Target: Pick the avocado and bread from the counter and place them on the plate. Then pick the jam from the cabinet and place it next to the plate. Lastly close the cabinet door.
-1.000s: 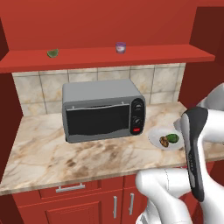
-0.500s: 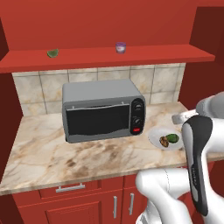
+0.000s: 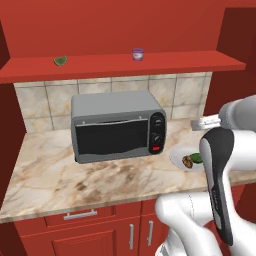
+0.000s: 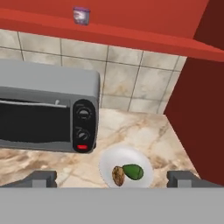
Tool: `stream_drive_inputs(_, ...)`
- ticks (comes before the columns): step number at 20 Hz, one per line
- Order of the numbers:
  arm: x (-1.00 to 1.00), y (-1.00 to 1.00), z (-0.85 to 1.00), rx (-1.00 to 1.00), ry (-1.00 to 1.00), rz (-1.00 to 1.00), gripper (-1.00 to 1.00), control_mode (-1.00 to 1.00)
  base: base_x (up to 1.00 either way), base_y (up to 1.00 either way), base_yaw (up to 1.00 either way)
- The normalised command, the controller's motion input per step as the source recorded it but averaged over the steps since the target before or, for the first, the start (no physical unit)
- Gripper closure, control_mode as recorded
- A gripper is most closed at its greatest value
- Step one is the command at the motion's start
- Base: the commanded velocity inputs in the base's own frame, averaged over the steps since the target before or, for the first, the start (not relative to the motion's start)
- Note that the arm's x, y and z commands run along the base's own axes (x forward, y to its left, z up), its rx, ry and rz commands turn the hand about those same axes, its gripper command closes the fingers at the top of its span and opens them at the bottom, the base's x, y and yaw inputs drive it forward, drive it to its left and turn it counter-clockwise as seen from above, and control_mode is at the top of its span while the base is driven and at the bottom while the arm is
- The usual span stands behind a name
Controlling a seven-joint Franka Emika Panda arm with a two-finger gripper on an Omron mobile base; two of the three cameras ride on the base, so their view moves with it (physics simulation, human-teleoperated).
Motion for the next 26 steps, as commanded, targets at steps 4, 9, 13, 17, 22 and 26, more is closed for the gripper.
stream_drive_inputs(4, 0.0, 0.14, 0.44, 0.0, -0.02, -0.06, -1.0, -1.0, 0.0, 0.0, 0.0)
stream_drive_inputs(9, 0.0, 0.1, 0.36, 0.0, -0.06, 0.0, -1.0, -1.0, 0.0, 0.0, 0.0)
stream_drive_inputs(13, 0.0, 0.13, 0.3, 0.0, -0.09, 0.0, -1.0, -1.0, 0.0, 0.0, 0.0)
stream_drive_inputs(17, 0.0, 0.13, 0.39, 0.0, -0.01, 0.0, -1.0, -1.0, 0.0, 0.0, 0.0)
stream_drive_inputs(22, 0.04, 0.16, 0.45, 0.01, 0.0, 0.0, -1.0, -1.0, 0.0, 0.0, 0.0)
stream_drive_inputs(26, 0.08, 0.17, 0.32, 0.02, -0.01, 0.0, -1.0, -1.0, 0.0, 0.0, 0.0)
